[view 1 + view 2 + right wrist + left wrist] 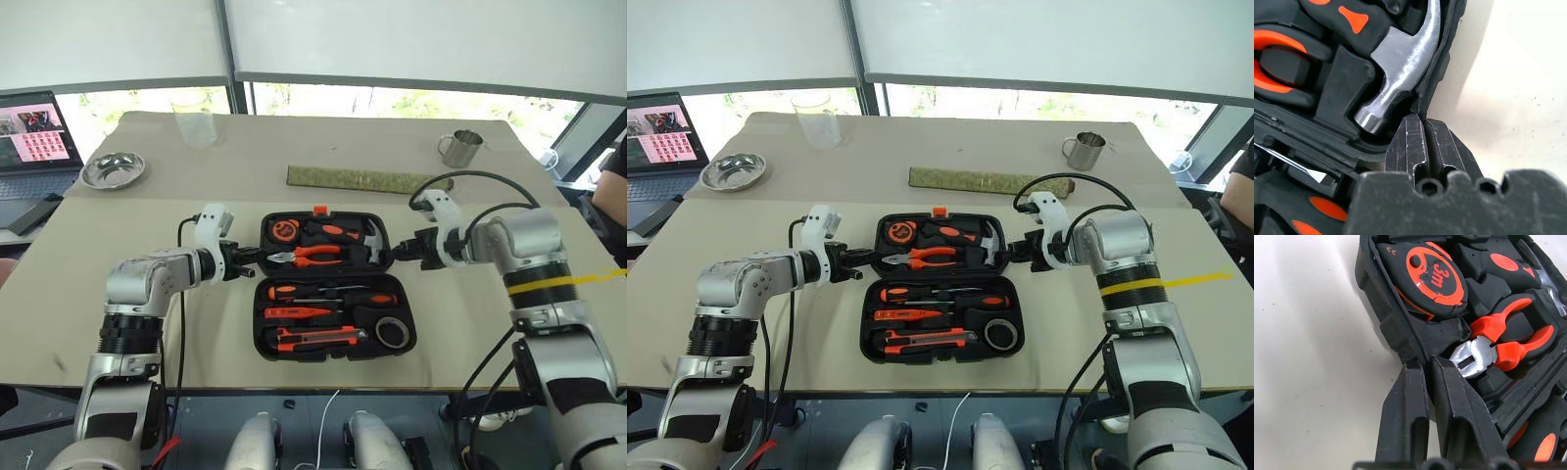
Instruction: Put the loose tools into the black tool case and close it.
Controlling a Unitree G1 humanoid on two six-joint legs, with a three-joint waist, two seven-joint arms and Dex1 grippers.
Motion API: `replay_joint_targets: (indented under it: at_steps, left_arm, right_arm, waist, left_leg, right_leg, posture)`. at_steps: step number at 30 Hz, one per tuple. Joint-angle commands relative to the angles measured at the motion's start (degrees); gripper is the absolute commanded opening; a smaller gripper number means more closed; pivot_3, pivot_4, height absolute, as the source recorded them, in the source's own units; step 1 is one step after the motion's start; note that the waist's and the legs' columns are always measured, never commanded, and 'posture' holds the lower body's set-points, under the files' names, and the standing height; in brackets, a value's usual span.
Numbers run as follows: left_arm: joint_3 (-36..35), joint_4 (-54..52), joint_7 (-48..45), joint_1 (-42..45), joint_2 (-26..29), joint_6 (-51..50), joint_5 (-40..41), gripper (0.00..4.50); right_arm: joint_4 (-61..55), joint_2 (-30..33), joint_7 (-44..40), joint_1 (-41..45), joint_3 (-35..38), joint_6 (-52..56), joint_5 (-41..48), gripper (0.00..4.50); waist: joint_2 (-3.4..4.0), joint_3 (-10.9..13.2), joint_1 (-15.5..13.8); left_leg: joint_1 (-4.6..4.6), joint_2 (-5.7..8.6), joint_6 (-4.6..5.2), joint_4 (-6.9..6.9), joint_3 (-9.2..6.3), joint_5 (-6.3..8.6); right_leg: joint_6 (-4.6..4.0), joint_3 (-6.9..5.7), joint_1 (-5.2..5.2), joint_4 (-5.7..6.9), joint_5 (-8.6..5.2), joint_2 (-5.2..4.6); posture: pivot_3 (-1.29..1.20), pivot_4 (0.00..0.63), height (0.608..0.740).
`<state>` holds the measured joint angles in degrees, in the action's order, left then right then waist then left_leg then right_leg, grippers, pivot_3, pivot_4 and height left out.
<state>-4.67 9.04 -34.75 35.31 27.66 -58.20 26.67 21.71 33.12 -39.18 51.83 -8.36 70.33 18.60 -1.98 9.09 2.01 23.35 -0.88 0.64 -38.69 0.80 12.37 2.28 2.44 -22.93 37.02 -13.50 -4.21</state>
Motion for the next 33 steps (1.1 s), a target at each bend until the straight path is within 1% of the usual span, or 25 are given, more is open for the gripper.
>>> replay_joint_targets:
  at_steps: [1, 3, 4, 5, 6, 7, 8, 9, 11, 12, 16, 17, 19, 20, 23, 24, 25, 26, 27, 28, 29, 30, 31, 32, 33]
  left_arm:
    - [-2.0, -0.9, -0.5, -0.4, -1.5, 8.2, -0.3, 0.02]
    - [-4.2, -1.4, -3.2, -1.1, -2.5, 16.3, 0.5, 0.02]
    - [-4.7, -1.6, -4.2, -1.4, -2.7, 18.7, 0.8, 0.02]
    - [-4.7, -2.5, -6.7, -2.3, -2.4, 22.2, 0.9, 0.02]
    - [-4.8, -3.5, -10.1, -3.7, -2.1, 26.9, 1.1, 0.02]
    - [-5.1, -4.4, -12.7, -5.3, -1.8, 32.6, 0.5, 0.02]
    - [-5.9, -4.6, -14.7, -6.5, -2.0, 38.6, 0.0, 0.02]
    - [-6.4, -4.3, -15.7, -7.3, -2.2, 42.6, -0.4, 0.02]
    - [-5.6, -2.7, -16.7, -9.7, -1.6, 54.5, -4.8, 0.02]
    - [-4.8, -2.3, -17.4, -11.7, -1.1, 59.2, -6.9, 0.02]
    - [-2.9, 0.0, -20.0, -18.6, -0.2, 75.0, -12.4, 0.02]
    - [-1.9, 1.8, -21.6, -20.6, 0.5, 80.0, -13.9, 0.02]
    - [-1.2, 5.9, -21.3, -23.5, 1.4, 89.1, -17.2, 0.02]
    - [-1.2, 7.5, -20.6, -24.6, 1.5, 91.9, -18.2, 0.02]
    - [-0.1, 12.6, -19.1, -27.1, 4.0, 103.7, -23.1, 0.02]
    - [0.3, 13.8, -19.3, -27.9, 4.9, 106.0, -23.8, 0.02]
    - [0.4, 14.6, -19.1, -28.8, 5.5, 106.8, -23.5, 0.02]
    - [0.5, 15.7, -18.1, -29.6, 6.4, 108.4, -24.6, 0.01]
    - [0.6, 15.9, -18.8, -30.7, 7.2, 107.4, -23.1, 0.0]
    - [0.4, 16.3, -18.4, -31.3, 8.0, 106.5, -22.4, 0.0]
    - [-0.1, 15.5, -19.3, -31.9, 8.4, 103.3, -19.0, 0.0]
    - [-0.3, 14.4, -20.2, -32.5, 8.9, 99.2, -16.1, 0.37]
    - [-0.8, 14.1, -19.9, -32.4, 9.4, 97.5, -14.8, 0.74]
    - [-1.0, 13.1, -20.7, -32.2, 10.3, 94.2, -12.7, 0.96]
    - [-1.2, 11.5, -21.8, -32.1, 11.4, 89.9, -10.6, 1.39]
  right_arm:
    - [-3.5, -0.3, -1.4, -3.6, 0.9, -6.6, -0.2, 0.0]
    - [-8.8, -0.4, -3.9, -6.7, 4.9, -13.9, 2.1, 0.0]
    - [-10.4, -0.4, -4.9, -7.7, 6.1, -15.8, 2.8, 0.0]
    - [-13.0, 0.0, -6.9, -9.7, 6.8, -21.7, 2.6, 0.0]
    - [-15.6, 2.1, -9.1, -12.6, 5.2, -31.1, -0.5, 0.0]
    - [-17.3, 3.9, -10.8, -16.5, 4.5, -46.4, -4.6, 0.0]
    - [-18.5, 5.5, -12.7, -20.0, 4.0, -56.4, -7.1, 0.0]
    - [-18.5, 6.4, -13.7, -22.1, 3.8, -62.5, -8.6, 0.0]
    - [-16.8, 6.9, -13.5, -26.0, 4.8, -71.0, -10.2, 0.0]
    - [-15.5, 7.1, -13.1, -28.0, 5.0, -78.2, -11.7, 0.0]
    - [-10.8, 8.8, -8.7, -32.4, 4.1, -98.1, -20.1, 0.0]
    - [-9.2, 8.8, -6.8, -33.3, 4.0, -102.3, -22.3, 0.0]
    - [-5.7, 9.4, -2.1, -35.0, 3.6, -110.6, -28.0, 0.0]
    - [-4.1, 9.7, 0.2, -35.7, 3.4, -114.2, -30.7, 0.0]
    - [-2.3, 10.0, 8.0, -38.0, 4.2, -121.8, -38.0, 0.0]
    - [-1.9, 10.0, 10.0, -38.7, 4.4, -123.2, -39.7, 0.0]
    - [-1.3, 10.0, 10.5, -39.5, 4.2, -123.4, -39.6, 0.0]
    - [-1.0, 10.3, 10.4, -40.6, 4.0, -123.3, -38.8, 0.35]
    - [-1.0, 10.7, 9.3, -41.9, 3.9, -121.8, -36.9, 0.75]
    - [-1.3, 11.2, 8.6, -42.9, 4.1, -120.2, -35.6, 0.94]
    - [-1.8, 11.8, 8.2, -43.7, 4.7, -119.3, -34.5, 1.24]
    - [-2.4, 12.3, 7.7, -44.5, 5.3, -118.0, -33.1, 1.62]
    - [-3.3, 13.1, 7.3, -45.4, 6.1, -117.1, -31.8, 1.92]
    - [-4.3, 13.9, 6.5, -46.6, 7.0, -115.9, -29.6, 2.36]
    - [-5.8, 14.6, 5.6, -48.1, 8.3, -113.5, -26.7, 2.69]
  waist:
    - [-0.03, 0.0, 0.0]
    - [-0.04, 0.0, 0.0]
    - [-0.05, 0.0, -0.1]
    - [-0.05, 0.0, -0.1]
    - [-0.05, 0.0, 0.1]
    - [-0.05, 0.0, 0.1]
    - [-0.05, 0.0, 0.1]
    - [-0.02, 0.0, 0.0]
    - [-0.03, 0.1, 0.0]
    - [-0.03, 0.1, 0.1]
    - [-0.03, 0.1, -0.1]
    - [-0.03, 0.1, -0.4]
    - [-0.03, 0.0, -0.8]
    - [0.0, 0.0, -1.0]
    - [0.05, 0.0, -1.2]
    - [0.05, -0.1, -1.1]
    - [0.06, -0.1, -1.1]
    - [0.06, -0.2, -1.0]
    - [0.02, -0.3, -1.0]
    - [0.0, -0.3, -1.0]
    - [0.0, -0.3, -0.9]
    - [0.05, -0.3, -0.5]
    - [0.11, -0.4, 0.1]
    - [0.14, -0.4, 0.4]
    - [0.13, -0.3, 0.5]
  left_leg:
    - [0.0, 0.0, 0.0, 0.0, -0.04, 0.0]
    - [0.04, 0.0, 0.0, 0.01, -0.05, 0.0]
    - [0.08, 0.0, 0.0, 0.04, -0.05, 0.0]
    - [0.28, 0.0, 0.0, 0.03, -0.05, 0.0]
    - [0.5, 0.01, -0.02, 0.03, -0.04, -0.01]
    - [0.72, 0.0, -0.02, 0.03, -0.02, -0.01]
    - [1.06, 0.04, -0.02, 0.04, 0.0, -0.01]
    - [1.4, 0.07, -0.04, 0.03, 0.02, -0.03]
    - [1.54, 0.06, -0.05, 0.14, 0.13, -0.02]
    - [1.54, 0.06, -0.05, 0.17, 0.14, -0.02]
    - [1.38, 0.04, 0.0, 0.42, 0.27, 0.01]
    - [1.31, 0.04, 0.0, 0.48, 0.29, 0.01]
    - [1.14, 0.02, 0.0, 0.48, 0.31, 0.01]
    - [0.95, 0.0, 0.0, 0.49, 0.35, 0.01]
    - [0.29, -0.05, 0.01, 0.7, 0.75, 0.02]
    - [-0.09, -0.06, 0.01, 0.87, 0.83, 0.02]
    - [-0.19, -0.11, 0.01, 0.92, 0.85, 0.03]
    - [-0.21, -0.14, 0.01, 0.93, 0.86, 0.03]
    - [-0.22, -0.19, 0.03, 0.94, 0.86, 0.03]
    - [-0.27, -0.21, 0.07, 0.95, 0.85, 0.06]
    - [-0.33, -0.22, 0.13, 0.95, 0.86, 0.1]
    - [-0.44, -0.28, 0.2, 0.97, 0.86, 0.15]
    - [-0.58, -0.42, 0.25, 1.02, 0.8, 0.18]
    - [-0.72, -0.46, 0.25, 1.08, 0.82, 0.18]
    - [-0.88, -0.46, 0.25, 1.13, 0.82, 0.19]
  right_leg:
    - [0.0, 0.0, 0.0, -0.01, 0.0, -0.01]
    - [0.0, 0.01, -0.03, -0.02, 0.0, -0.03]
    - [0.0, 0.02, -0.08, -0.03, 0.0, -0.02]
    - [0.0, 0.02, -0.26, -0.02, 0.0, -0.03]
    - [-0.01, 0.03, -0.47, -0.01, 0.01, -0.04]
    - [-0.02, 0.05, -0.72, 0.01, 0.02, -0.03]
    - [-0.01, 0.1, -1.12, 0.05, 0.03, -0.08]
    - [0.01, 0.1, -1.44, 0.06, 0.04, -0.1]
    - [0.05, 0.1, -1.55, 0.06, 0.03, -0.18]
    - [0.07, 0.1, -1.54, 0.03, 0.05, -0.18]
    - [0.09, 0.19, -1.44, -0.38, 0.06, -0.28]
    - [0.09, 0.2, -1.4, -0.41, 0.06, -0.3]
    - [0.08, 0.19, -1.25, -0.44, 0.06, -0.28]
    - [0.07, 0.19, -1.07, -0.47, 0.05, -0.28]
    - [0.02, 0.19, -0.39, -0.73, 0.03, -0.25]
    - [-0.01, 0.18, -0.09, -0.89, 0.01, -0.25]
    - [-0.05, 0.19, 0.03, -0.91, -0.02, -0.25]
    - [-0.06, 0.19, 0.04, -0.91, -0.03, -0.25]
    - [-0.07, 0.2, 0.04, -0.9, -0.03, -0.25]
    - [-0.08, 0.2, 0.08, -0.92, -0.04, -0.23]
    - [-0.09, 0.19, 0.18, -0.92, -0.06, -0.23]
    - [-0.11, 0.2, 0.26, -0.93, -0.07, -0.23]
    - [-0.15, 0.33, 0.32, -0.91, -0.09, -0.22]
    - [-0.15, 0.44, 0.42, -0.9, -0.09, -0.19]
    - [-0.14, 0.45, 0.55, -0.9, -0.11, -0.18]
  posture:
    - [0.0, 0.15, 0.74]
    - [0.0, 0.15, 0.74]
    - [0.0, 0.15, 0.74]
    - [0.0, 0.15, 0.74]
    - [0.0, 0.15, 0.74]
    - [0.0, 0.15, 0.74]
    - [0.0, 0.15, 0.74]
    - [0.0, 0.15, 0.74]
    - [0.0, 0.15, 0.74]
    - [0.0, 0.15, 0.74]
    - [0.0, 0.15, 0.74]
    - [0.0, 0.15, 0.74]
    - [0.0, 0.15, 0.74]
    - [0.0, 0.15, 0.74]
    - [0.0, 0.15, 0.74]
    - [0.0, 0.15, 0.74]
    - [0.0, 0.15, 0.74]
    - [0.0, 0.15, 0.74]
    - [0.0, 0.15, 0.74]
    - [0.0, 0.15, 0.74]
    - [0.0, 0.15, 0.74]
    - [0.0, 0.15, 0.74]
    - [0.0, 0.15, 0.74]
    - [0.0, 0.15, 0.74]
    - [0.0, 0.15, 0.74]
